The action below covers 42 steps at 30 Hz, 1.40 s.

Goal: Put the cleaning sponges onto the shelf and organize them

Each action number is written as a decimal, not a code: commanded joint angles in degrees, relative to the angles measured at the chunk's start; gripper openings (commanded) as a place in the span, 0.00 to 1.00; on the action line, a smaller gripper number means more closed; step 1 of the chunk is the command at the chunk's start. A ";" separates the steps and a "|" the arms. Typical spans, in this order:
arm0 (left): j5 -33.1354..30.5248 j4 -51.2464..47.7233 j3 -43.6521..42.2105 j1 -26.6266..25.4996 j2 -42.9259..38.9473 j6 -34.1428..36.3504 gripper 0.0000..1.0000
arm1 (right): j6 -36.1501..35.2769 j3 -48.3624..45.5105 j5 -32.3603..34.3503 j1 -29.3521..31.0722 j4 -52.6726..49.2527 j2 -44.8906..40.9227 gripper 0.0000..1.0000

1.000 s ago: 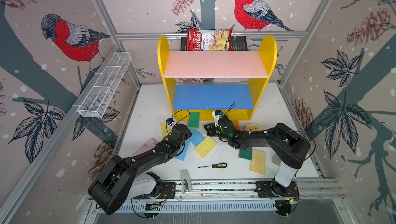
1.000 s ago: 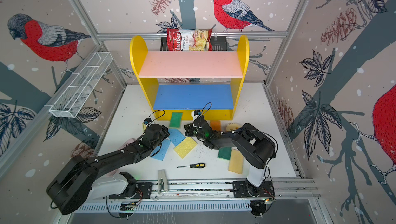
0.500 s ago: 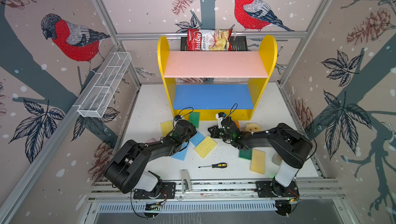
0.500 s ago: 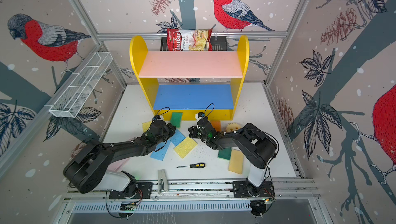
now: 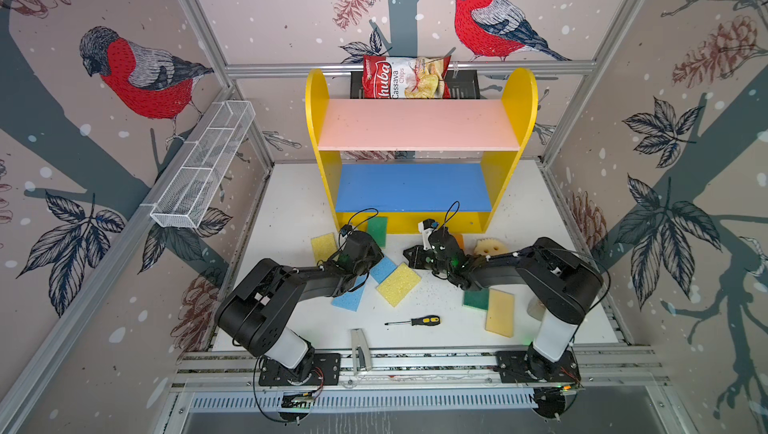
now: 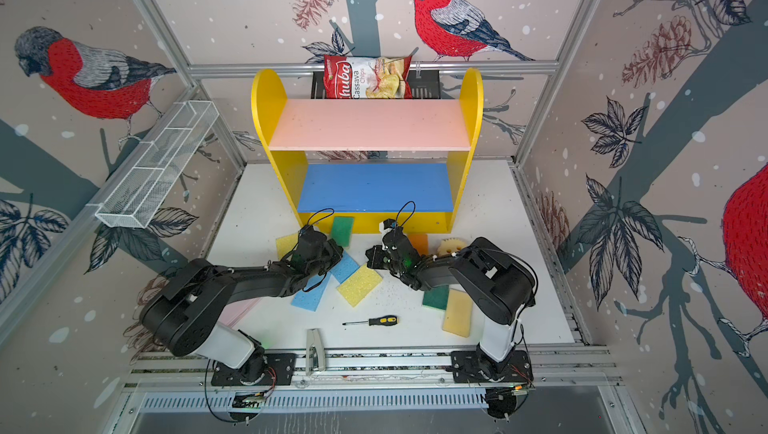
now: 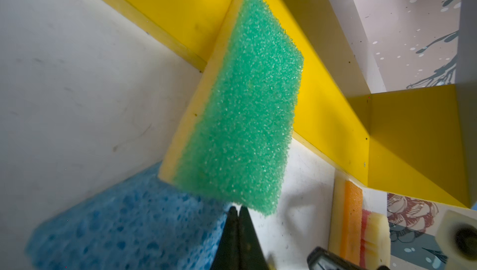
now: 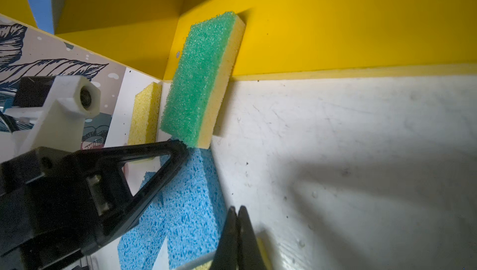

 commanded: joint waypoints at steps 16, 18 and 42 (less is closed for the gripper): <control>-5.55 -0.17 6.71 0.54 5.06 5.95 0.00 | 0.82 1.67 -1.57 0.02 -0.25 1.17 0.00; -5.17 0.03 6.56 0.61 4.68 5.83 0.00 | 1.10 1.59 -1.74 -0.02 0.11 1.33 0.00; -4.89 -4.37 -2.28 1.44 -4.33 2.85 0.00 | 1.80 -1.04 -1.22 -0.20 1.22 -0.51 0.00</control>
